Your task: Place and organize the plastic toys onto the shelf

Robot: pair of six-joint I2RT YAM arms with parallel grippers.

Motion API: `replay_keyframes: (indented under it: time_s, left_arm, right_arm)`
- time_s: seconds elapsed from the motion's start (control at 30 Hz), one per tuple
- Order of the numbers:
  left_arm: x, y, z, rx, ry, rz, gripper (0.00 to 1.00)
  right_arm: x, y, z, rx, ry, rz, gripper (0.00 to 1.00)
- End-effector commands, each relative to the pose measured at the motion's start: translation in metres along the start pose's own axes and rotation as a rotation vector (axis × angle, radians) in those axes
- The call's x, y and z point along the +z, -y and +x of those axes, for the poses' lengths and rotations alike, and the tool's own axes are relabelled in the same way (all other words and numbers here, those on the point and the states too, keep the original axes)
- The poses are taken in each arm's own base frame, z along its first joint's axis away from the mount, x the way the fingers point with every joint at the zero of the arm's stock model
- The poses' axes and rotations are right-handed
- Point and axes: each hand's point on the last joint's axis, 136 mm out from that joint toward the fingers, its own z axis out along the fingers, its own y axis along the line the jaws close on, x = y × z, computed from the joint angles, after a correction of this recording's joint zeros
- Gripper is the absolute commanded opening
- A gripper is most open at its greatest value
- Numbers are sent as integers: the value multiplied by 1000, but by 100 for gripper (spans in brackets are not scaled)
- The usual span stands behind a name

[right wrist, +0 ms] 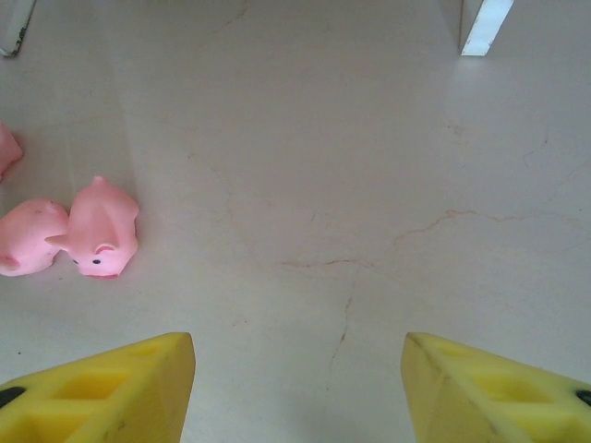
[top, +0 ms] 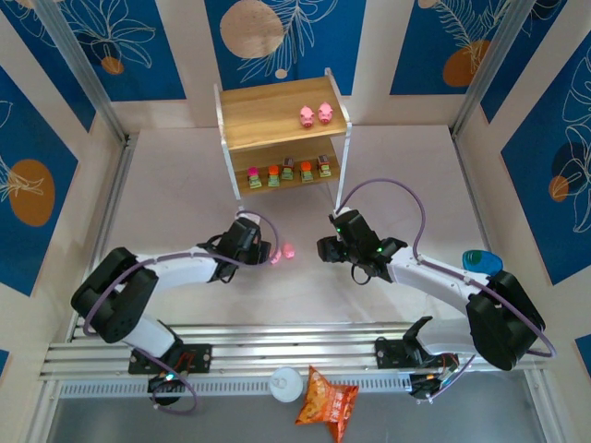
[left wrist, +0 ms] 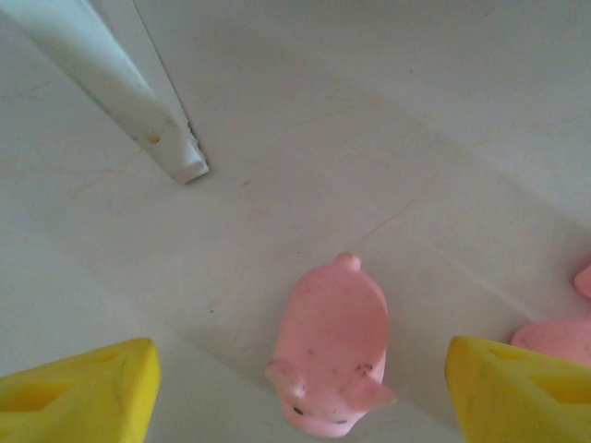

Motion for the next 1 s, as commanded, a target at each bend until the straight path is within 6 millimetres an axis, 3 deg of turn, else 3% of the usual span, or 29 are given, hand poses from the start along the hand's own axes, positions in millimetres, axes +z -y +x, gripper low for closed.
replay_keyframes:
  time_s: [0.0, 0.67, 0.97]
  left_arm:
    - [3, 2, -6, 11, -12, 9, 77]
    - [5, -4, 11, 8, -52, -10, 72]
    - [10, -2, 7, 10, -59, -1, 63]
  right_arm:
    - [-3, -3, -4, 19, 15, -23, 62]
    - [-4, -1, -4, 20, 14, -20, 62]
    - [-5, -1, -5, 20, 17, -17, 62]
